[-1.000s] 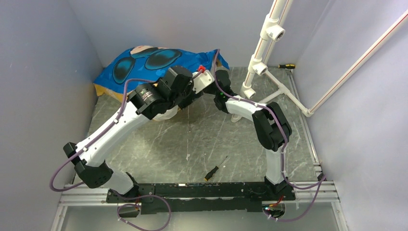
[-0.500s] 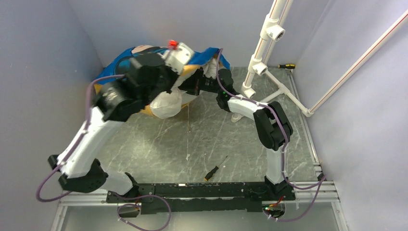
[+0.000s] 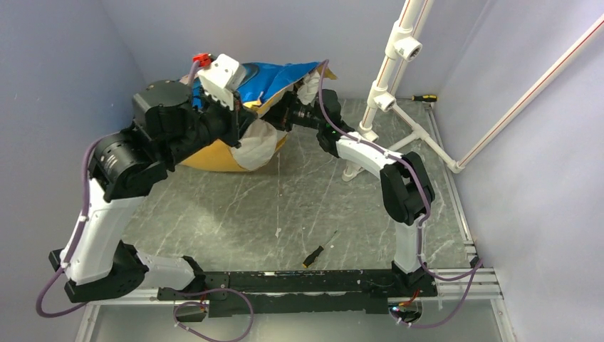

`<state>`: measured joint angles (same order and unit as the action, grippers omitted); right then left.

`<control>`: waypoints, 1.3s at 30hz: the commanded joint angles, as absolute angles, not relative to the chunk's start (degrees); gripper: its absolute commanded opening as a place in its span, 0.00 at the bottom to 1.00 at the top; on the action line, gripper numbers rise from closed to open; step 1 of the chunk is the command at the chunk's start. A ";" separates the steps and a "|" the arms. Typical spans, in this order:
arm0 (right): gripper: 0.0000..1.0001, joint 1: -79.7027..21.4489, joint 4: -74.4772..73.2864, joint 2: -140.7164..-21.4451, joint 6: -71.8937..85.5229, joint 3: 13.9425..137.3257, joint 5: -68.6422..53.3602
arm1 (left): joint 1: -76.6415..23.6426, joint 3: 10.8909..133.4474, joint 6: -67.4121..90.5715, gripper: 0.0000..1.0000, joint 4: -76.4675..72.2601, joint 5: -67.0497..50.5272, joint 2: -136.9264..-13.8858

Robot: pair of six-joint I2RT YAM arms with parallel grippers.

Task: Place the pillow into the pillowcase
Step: Stuff the pillow into the pillowcase.

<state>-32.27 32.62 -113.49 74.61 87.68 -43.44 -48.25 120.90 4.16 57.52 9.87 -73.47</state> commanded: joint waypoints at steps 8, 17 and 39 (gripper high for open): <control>0.00 -34.82 28.75 -113.03 71.82 89.21 -26.88 | -49.53 123.22 16.47 0.00 45.02 -6.53 -75.32; 0.00 -34.45 32.27 -111.46 73.62 83.97 -25.92 | -49.58 113.51 22.79 0.00 37.39 -28.98 -75.21; 1.00 -34.80 -23.83 -95.61 38.06 84.86 -15.81 | -49.07 86.15 22.74 0.00 31.40 10.62 -63.84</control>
